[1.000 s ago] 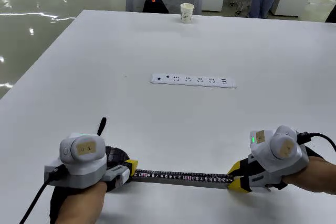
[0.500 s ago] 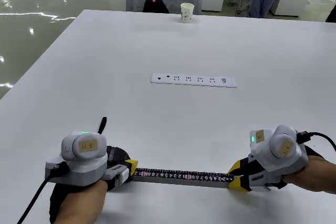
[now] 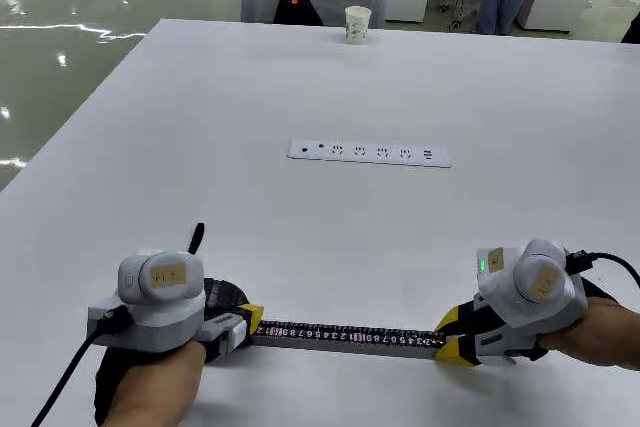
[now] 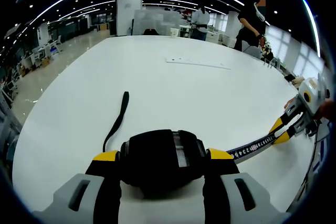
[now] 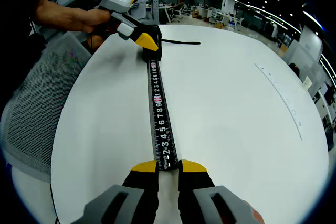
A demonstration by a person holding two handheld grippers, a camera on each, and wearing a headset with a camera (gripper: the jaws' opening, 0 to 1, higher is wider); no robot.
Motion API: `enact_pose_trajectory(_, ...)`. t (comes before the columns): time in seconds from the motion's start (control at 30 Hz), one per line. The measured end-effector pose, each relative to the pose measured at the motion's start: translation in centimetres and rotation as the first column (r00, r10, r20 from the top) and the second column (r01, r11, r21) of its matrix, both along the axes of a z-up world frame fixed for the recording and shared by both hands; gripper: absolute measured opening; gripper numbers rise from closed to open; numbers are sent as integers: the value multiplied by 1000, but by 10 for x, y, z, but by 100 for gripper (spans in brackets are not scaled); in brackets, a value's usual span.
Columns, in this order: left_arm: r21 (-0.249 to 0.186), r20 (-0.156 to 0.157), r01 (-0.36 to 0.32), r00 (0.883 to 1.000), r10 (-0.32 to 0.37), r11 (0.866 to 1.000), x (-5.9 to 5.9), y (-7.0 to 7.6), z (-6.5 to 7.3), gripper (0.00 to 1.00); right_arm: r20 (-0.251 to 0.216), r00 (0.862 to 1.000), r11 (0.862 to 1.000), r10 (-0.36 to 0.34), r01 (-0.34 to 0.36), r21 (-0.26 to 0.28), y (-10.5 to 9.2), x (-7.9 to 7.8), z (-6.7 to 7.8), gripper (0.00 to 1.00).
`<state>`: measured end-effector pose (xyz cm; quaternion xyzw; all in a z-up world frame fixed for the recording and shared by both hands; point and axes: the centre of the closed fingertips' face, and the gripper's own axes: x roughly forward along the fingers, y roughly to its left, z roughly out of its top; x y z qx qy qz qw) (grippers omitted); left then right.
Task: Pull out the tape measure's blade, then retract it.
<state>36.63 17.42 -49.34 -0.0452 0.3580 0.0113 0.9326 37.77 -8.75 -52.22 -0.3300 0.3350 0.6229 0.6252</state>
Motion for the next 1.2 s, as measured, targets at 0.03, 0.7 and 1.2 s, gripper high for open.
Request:
enact_pose_trajectory(0.03, 1, 1, 0, 1000, 0, 1000, 0, 0, 0, 58, 0, 1000, 1000, 0, 0, 0, 0, 0, 0, 10)
enact_pose_trajectory(0.7, -15, -9, 14, 1000, -14, 1000, -1, 0, -1, 58, 0, 1000, 1000, 3, -3, 1, 4, -1, 0, 10)
enact_pose_trajectory(1.2, -22, -13, 16, 1000, -16, 1000, -1, 1, -1, 58, 0, 1000, 1000, 2, -2, 3, 6, 0, 0, 10)
